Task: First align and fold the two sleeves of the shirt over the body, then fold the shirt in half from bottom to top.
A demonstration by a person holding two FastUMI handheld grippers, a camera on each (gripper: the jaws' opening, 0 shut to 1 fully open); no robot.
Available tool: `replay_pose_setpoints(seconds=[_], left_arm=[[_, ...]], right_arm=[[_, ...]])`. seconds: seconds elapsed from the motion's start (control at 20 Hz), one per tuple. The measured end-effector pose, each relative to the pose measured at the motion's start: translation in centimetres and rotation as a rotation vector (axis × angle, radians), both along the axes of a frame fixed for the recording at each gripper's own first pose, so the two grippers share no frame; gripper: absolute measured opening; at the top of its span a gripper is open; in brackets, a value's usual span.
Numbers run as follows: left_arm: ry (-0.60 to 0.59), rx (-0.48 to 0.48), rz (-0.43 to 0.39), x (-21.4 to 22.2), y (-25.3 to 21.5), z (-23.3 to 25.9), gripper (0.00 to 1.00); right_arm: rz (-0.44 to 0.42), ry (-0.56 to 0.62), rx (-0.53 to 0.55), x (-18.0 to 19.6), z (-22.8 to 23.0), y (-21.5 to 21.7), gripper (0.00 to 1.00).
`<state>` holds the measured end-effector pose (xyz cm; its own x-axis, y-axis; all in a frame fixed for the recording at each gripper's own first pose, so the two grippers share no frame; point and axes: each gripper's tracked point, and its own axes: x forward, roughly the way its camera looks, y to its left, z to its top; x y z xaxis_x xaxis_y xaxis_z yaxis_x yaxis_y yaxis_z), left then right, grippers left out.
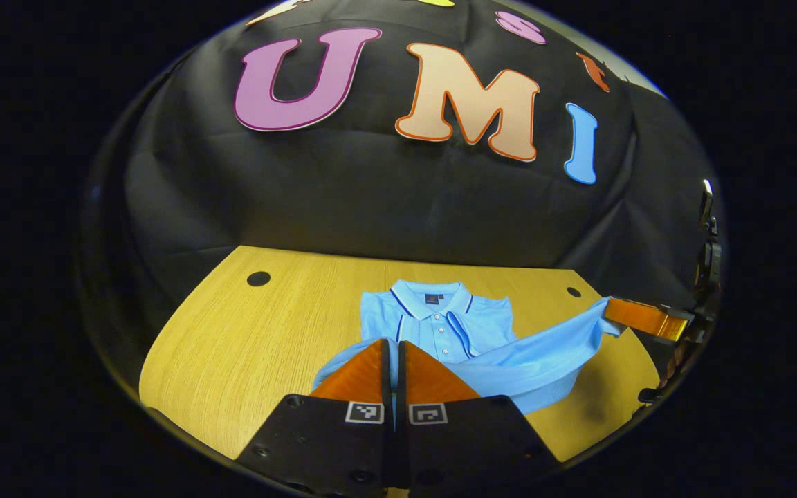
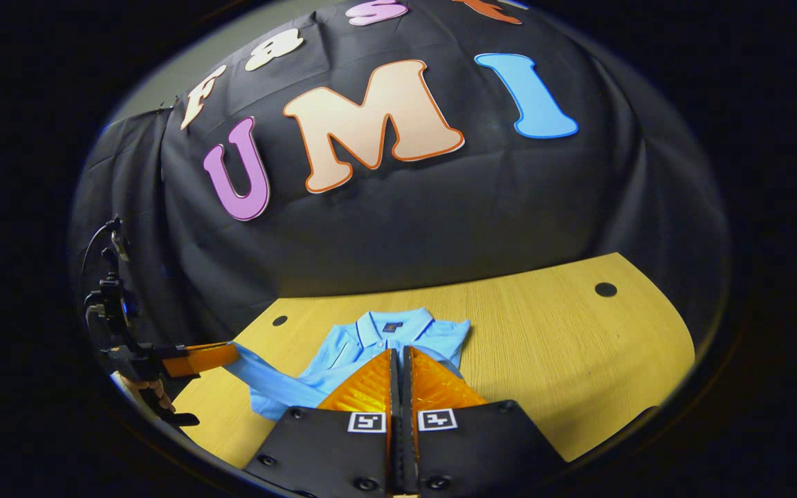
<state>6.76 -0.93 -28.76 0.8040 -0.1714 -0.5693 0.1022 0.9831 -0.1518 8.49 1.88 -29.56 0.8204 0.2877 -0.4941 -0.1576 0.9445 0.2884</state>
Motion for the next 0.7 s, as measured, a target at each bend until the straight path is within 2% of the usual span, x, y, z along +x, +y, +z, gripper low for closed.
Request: replay_pose_setpoints(seconds=[0.2,0.4,0.6,0.7], left_arm=[[-0.004,0.015,0.014,5.0,0.0,-1.8,0.0],[0.002,0.06,0.008,9.1,-0.4,-4.5,0.0],[0.024,0.08,0.057,11.8,0.1,-7.7,0.0],[0.021,0.12,0.055,13.0,0.3,-9.3,0.0]], right_arm=[[-0.012,-0.002,0.007,5.1,-2.3,-0.2,0.03],[-0.022,0.027,-0.017,9.1,-6.6,-0.9,0.03],[-0.045,0.087,-0.048,11.2,-11.7,-2.1,0.02],[-0.055,0.105,-0.052,12.0,-13.9,-2.1,0.03]])
